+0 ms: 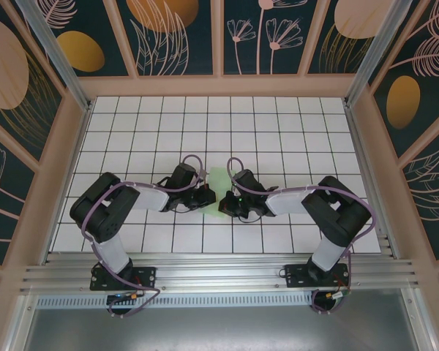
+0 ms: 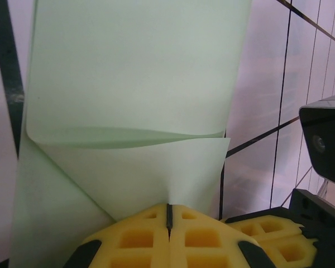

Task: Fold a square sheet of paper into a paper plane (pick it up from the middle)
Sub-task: Fold the second fold of the triangle at the center of the table.

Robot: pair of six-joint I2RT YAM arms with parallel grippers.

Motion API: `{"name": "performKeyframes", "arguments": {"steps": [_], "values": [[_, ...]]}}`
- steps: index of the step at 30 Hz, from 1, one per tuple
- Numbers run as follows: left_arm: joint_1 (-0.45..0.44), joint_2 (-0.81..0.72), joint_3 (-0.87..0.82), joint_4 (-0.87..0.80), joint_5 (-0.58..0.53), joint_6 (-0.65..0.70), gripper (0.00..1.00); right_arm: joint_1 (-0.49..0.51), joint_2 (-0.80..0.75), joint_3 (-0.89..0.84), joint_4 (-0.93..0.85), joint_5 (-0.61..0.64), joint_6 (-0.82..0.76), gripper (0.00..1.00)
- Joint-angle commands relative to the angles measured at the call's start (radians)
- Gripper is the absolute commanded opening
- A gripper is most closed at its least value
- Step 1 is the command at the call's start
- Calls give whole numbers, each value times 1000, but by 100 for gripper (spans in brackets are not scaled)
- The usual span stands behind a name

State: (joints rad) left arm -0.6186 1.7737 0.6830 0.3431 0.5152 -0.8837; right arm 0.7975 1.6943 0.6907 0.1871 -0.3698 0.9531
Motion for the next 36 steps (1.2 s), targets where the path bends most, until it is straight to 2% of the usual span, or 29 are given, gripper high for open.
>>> {"name": "performKeyframes", "arguments": {"steps": [1,6,11,24,36], "values": [[-7,18,8,-38,-38,12,0,0,31,-4,-21,17,12,5],[-5,7,32,-132,-177,27,0,2,33,-6,-62,29,6,3],[-5,8,70,-190,-260,23,0,5,39,-10,-76,22,3,1],[7,17,124,-210,-311,44,0,9,59,-13,-97,19,-4,0],[69,29,126,-207,-320,64,0,11,65,-13,-93,15,-3,0]]}}
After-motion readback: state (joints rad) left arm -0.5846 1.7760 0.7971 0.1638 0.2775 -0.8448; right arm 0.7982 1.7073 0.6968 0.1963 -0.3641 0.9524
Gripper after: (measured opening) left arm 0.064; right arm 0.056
